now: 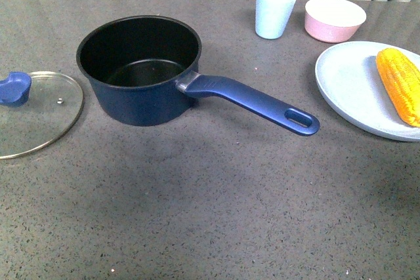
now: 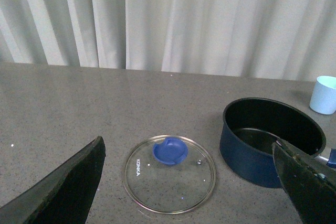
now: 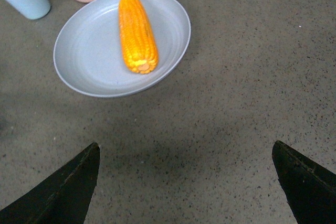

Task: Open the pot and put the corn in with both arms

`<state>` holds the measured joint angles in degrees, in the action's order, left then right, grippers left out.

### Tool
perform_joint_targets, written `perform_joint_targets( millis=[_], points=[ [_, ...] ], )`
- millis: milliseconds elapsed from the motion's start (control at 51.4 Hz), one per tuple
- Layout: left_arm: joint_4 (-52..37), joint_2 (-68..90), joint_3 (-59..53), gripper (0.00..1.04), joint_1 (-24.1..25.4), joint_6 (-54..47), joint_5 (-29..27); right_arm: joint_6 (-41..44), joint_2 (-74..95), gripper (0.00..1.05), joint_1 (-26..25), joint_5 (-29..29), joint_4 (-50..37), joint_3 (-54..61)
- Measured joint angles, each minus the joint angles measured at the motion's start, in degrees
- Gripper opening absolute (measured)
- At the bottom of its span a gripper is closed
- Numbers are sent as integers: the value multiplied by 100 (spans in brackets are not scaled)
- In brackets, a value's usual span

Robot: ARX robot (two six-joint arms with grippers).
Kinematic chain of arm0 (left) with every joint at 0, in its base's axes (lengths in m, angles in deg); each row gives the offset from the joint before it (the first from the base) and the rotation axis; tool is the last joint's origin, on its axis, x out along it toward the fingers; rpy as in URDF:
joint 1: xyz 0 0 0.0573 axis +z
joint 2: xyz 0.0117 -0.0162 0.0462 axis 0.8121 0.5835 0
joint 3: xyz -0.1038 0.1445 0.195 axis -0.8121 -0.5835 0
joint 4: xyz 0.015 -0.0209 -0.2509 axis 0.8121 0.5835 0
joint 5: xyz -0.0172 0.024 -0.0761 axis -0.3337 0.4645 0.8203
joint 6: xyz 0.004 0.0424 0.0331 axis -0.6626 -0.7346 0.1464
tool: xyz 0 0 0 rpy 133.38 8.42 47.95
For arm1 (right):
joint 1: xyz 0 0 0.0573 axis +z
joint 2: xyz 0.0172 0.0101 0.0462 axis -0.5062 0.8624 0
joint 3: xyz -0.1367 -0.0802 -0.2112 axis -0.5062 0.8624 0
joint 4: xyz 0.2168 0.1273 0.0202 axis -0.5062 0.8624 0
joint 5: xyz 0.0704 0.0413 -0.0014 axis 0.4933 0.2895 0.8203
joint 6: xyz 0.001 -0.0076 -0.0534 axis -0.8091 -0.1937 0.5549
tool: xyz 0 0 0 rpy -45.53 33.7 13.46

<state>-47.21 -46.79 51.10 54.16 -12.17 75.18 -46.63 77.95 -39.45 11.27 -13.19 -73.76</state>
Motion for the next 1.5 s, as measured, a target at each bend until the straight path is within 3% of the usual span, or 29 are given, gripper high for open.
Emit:
perform_joint_targets(
  millis=[175, 389, 759, 1187, 1362, 1498],
  points=[
    [0, 0, 0, 96, 0, 0, 0, 369, 2149, 96, -647, 404, -1764, -621],
    [0, 0, 0, 96, 0, -2, 0, 1067, 4666, 96, -568, 278, -3029, -1593],
    [0, 0, 0, 96, 0, -2, 0, 1429, 7967, 96, 269, -76, -3145, -3663],
    [0, 0, 0, 96, 0, -2, 0, 1285, 8896, 96, 603, -157, -3005, -4242],
    [0, 0, 0, 96, 0, 0, 0, 1211, 9009, 73, 605, -164, -3001, -4273],
    [0, 0, 0, 96, 0, -2, 0, 1064, 9009, 47, 601, -15, -2979, -4286]
  ],
)
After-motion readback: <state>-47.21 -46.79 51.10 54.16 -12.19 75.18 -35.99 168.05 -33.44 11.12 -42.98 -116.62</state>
